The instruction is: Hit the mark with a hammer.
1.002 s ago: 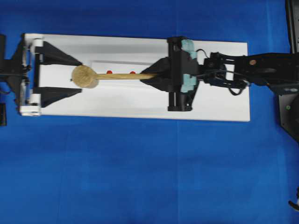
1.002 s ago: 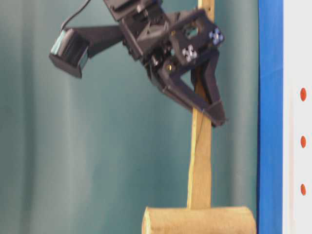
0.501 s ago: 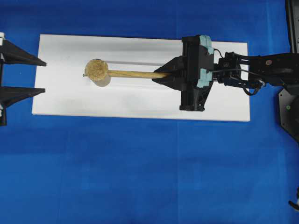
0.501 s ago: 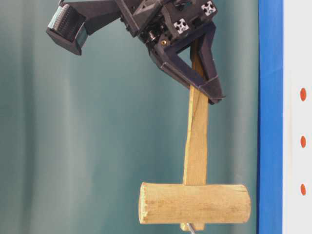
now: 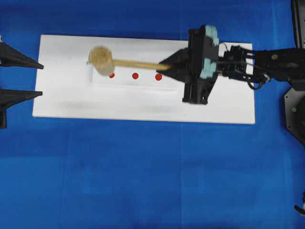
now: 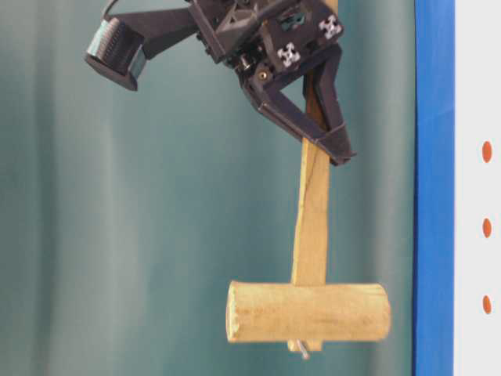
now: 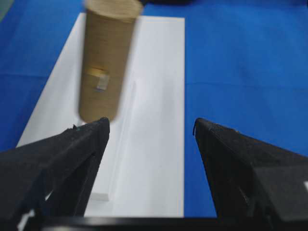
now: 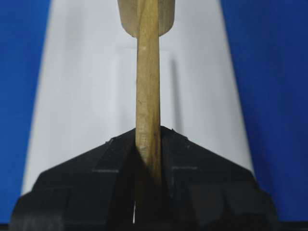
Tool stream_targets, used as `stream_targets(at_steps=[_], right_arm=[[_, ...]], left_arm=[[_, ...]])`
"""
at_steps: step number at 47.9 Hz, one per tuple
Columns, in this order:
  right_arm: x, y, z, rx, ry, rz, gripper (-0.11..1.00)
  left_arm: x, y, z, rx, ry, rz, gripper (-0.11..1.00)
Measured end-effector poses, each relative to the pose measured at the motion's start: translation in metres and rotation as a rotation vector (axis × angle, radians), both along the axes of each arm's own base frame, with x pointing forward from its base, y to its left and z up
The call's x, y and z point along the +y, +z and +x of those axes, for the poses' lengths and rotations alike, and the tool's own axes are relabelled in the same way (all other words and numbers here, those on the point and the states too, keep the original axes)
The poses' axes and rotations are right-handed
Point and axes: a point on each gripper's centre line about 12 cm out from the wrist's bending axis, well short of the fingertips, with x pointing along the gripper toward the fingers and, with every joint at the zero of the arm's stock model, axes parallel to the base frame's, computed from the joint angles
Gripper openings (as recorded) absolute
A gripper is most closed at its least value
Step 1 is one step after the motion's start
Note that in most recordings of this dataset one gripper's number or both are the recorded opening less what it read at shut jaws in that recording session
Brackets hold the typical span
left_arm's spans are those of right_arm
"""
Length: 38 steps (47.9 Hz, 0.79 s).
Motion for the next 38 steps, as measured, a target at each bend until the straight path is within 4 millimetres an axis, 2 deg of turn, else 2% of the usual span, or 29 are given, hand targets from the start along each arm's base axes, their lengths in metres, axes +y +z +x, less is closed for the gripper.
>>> stream_targets(at_steps=[14,19,33,38], right_arm=[[-0.002,-0.001,0.0,0.002,-0.005,0.0,0.02],[-0.002,-0.007,0.002,0.016,-0.008,0.006,0.02],[-0.003,-0.069,0.01,0.18,-0.052,0.097,0.02],[-0.002,-0.075,0.009,0.204,-0.054,0.11,0.02]], left_arm=[[0.0,-0.001,0.0,0.001,0.0,-0.002,0.68],[0.0,-0.001,0.0,0.002,-0.002,0.0,0.68],[0.0,-0.001,0.0,0.003,0.0,0.0,0.68],[0.0,-0.001,0.0,0.003,0.0,0.0,0.68]])
